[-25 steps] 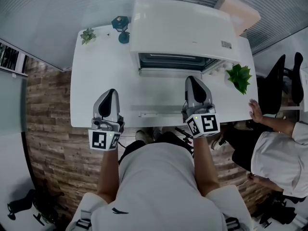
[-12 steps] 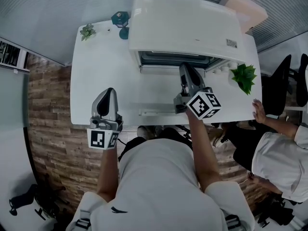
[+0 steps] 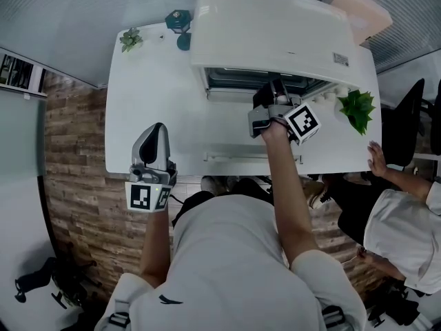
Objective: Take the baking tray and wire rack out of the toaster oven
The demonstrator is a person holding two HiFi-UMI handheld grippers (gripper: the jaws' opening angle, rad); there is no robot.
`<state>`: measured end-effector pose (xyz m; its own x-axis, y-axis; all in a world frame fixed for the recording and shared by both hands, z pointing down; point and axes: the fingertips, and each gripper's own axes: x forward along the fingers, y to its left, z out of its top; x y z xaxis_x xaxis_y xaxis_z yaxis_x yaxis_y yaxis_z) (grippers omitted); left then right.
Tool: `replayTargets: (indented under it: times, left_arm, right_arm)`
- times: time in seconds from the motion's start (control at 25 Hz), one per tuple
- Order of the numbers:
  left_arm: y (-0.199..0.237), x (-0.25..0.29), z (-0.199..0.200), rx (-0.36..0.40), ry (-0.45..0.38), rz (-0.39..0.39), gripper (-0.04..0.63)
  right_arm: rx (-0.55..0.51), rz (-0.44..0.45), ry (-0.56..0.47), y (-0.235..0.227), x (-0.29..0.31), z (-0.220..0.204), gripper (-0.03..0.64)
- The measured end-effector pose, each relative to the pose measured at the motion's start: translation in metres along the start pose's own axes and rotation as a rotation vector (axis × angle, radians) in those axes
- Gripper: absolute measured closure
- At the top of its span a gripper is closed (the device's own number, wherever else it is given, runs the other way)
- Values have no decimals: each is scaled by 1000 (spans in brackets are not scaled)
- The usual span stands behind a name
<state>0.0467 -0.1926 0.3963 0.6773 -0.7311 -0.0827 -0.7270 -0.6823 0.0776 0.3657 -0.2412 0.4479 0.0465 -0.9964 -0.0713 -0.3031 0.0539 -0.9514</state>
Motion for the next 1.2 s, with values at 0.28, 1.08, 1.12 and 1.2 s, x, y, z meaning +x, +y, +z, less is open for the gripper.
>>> replayTargets:
  times: [0.28,1.08,1.12,1.2]
  left_arm:
    - [1,0,0,5,8,-5,591]
    - [-1,-6,3,11,5,-3,591]
    - [-1,-6,3,10,5,-2,591]
    - [0,-6,3,11,5,-1,591]
  right_arm:
    - [96,1,-22,-3,21,3,573]
    - [155,15,-10,0,26,-1,606]
    - [151,16,-9,0,26,-1,606]
    - [147,21,-11,0,24,-1,606]
